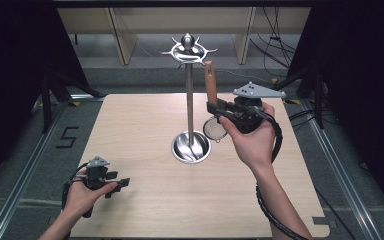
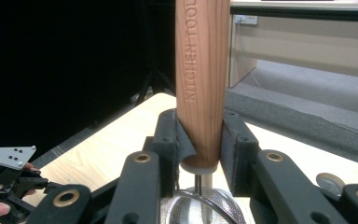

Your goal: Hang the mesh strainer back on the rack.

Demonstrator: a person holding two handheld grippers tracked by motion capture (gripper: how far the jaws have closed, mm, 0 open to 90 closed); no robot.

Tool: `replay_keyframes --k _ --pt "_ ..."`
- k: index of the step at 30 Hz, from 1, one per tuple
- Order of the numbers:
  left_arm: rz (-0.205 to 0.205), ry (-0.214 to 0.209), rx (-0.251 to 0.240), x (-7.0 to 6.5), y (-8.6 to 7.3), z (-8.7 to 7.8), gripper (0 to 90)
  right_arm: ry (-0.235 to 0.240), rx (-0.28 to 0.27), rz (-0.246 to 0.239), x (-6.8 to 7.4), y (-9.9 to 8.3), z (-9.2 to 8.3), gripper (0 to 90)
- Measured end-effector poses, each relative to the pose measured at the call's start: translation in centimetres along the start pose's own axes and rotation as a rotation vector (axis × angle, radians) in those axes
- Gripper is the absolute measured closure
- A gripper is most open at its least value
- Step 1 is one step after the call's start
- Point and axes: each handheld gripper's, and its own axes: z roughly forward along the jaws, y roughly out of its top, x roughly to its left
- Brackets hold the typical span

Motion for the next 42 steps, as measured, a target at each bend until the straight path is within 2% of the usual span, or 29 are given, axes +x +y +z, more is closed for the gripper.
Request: replay_keyframes --k 2,3,4,5,7,8,11,16,17,22,23,25,26,28,30,31,32,34,37,39,42 --pt "-0.001 0.0 0.0 0.0 0.0 0.0 37.6 0.001 0.005 0.004 0.0 0.0 0.0 71.1" --pt "-0.001 0.005 -0.002 -0.1 0.0 0.0 37.7 0.0 0.0 -0.016 -0.1 0.0 0.1 71.1" --pt "0.0 0.011 0.002 -0.1 0.0 0.0 37.7 0.011 0.002 -0.005 -0.1 0.0 0.2 71.1" --pt "-0.003 0.002 0.003 0.0 0.0 0.0 37.7 0.012 0.009 0.001 -0.1 0.0 0.2 71.1" --pt "-0.001 0.011 0.001 -0.1 0.0 0.0 37.7 0.008 0.004 -0.01 -0.2 0.1 0.3 71.1" --pt "-0.003 0.01 0.002 -0.1 0.0 0.0 37.7 0.008 0.013 0.003 -0.1 0.1 0.3 71.1" --pt "-0.008 0.005 0.004 0.0 -0.1 0.1 37.7 0.008 0.001 -0.021 -0.3 0.1 0.6 71.1" --pt "-0.007 0.003 0.006 0.0 -0.1 0.1 37.7 0.014 0.012 0.003 -0.2 0.2 0.9 71.2" --pt "-0.008 0.005 0.007 0.0 -0.1 0.1 37.7 0.013 0.005 -0.016 -0.4 0.3 1.0 71.2" --pt "-0.011 -0.001 0.004 0.0 -0.1 0.1 37.7 0.019 0.012 0.007 -0.2 0.5 1.3 71.3" --pt "0.017 -0.005 0.027 0.1 -0.1 0.0 37.7 0.019 0.004 -0.014 -0.3 0.5 1.4 71.3" --pt "-0.005 0.004 0.008 0.0 -0.1 0.1 37.7 0.021 0.018 0.013 -0.2 0.6 1.4 71.3" --pt "-0.006 0.004 0.006 0.0 -0.1 0.1 37.7 0.021 0.006 -0.016 -0.4 0.6 1.5 71.3" --pt "-0.008 0.004 0.005 0.0 -0.1 0.1 37.7 0.029 0.002 -0.014 -0.4 0.6 1.7 71.3" --pt "-0.004 0.003 0.006 0.0 -0.1 0.1 37.7 0.017 0.013 -0.016 -0.4 0.6 1.6 71.3" --pt "-0.007 0.007 0.003 -0.1 -0.1 0.1 37.7 0.035 0.02 -0.006 -0.5 0.6 1.7 71.3" --pt "0.018 0.005 0.025 0.0 -0.1 -0.1 37.7 0.035 0.02 -0.006 -0.5 0.6 1.7 71.3" --pt "0.012 0.005 0.02 0.0 -0.1 -0.1 37.7 0.032 0.023 -0.013 -0.6 0.6 1.7 71.2" --pt "0.011 -0.007 0.024 0.1 -0.1 0.0 37.7 0.051 0.047 0.021 -0.5 0.6 1.7 71.1" --pt "-0.009 0.004 0.004 0.0 -0.1 0.1 37.7 0.049 0.047 0.012 -0.6 0.6 1.7 71.0" --pt "-0.008 0.003 0.005 0.0 -0.1 0.1 37.7 0.058 0.039 0.007 -0.8 0.6 1.9 70.9"
